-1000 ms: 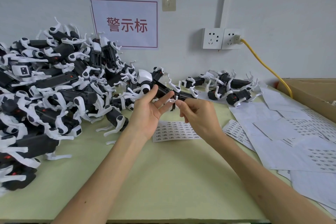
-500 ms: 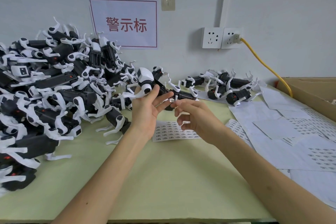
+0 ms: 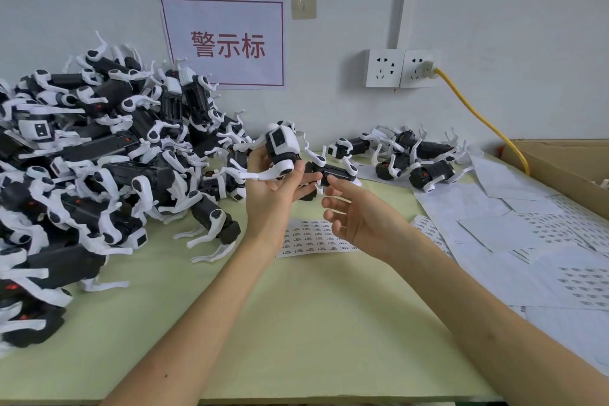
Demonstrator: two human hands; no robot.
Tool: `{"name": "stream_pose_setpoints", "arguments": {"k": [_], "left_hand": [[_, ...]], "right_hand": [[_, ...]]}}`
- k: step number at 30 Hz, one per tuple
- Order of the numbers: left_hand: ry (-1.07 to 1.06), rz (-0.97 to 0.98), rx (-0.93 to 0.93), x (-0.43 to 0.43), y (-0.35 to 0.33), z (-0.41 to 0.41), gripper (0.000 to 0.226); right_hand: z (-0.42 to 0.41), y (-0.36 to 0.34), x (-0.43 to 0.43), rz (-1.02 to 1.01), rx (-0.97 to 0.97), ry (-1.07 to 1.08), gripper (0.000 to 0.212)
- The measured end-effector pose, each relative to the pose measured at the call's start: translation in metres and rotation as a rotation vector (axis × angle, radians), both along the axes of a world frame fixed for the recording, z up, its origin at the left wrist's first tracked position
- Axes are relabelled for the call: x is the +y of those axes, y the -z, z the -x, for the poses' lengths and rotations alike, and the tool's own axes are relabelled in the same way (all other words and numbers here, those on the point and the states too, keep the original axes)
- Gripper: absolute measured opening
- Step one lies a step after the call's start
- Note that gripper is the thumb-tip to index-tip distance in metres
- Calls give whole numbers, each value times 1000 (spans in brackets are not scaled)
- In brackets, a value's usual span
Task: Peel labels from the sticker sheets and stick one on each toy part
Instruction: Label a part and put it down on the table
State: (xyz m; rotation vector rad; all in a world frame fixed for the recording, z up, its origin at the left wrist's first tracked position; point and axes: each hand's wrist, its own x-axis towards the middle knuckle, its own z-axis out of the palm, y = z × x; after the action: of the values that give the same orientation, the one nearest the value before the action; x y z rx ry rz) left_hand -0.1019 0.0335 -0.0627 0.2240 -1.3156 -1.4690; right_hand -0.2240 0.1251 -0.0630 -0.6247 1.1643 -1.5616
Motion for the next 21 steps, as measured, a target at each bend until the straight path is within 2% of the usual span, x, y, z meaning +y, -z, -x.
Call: {"name": "stream_pose_setpoints", "arguments": {"k": [4, 11, 19, 21], "left_hand": [[-10, 57, -18, 1, 1, -1, 35], [-14, 75, -12, 2, 2, 0, 33], [-17, 55, 15, 3, 0, -1, 34], [-17, 54, 13, 3, 0, -1, 35]], "right_hand": [[0, -1, 0, 2, 7, -27, 25], [0, 1, 0, 26, 29, -63, 13], [-3, 0, 0, -9, -19, -136, 25], [-3, 0, -1, -12, -19, -138, 17]]}}
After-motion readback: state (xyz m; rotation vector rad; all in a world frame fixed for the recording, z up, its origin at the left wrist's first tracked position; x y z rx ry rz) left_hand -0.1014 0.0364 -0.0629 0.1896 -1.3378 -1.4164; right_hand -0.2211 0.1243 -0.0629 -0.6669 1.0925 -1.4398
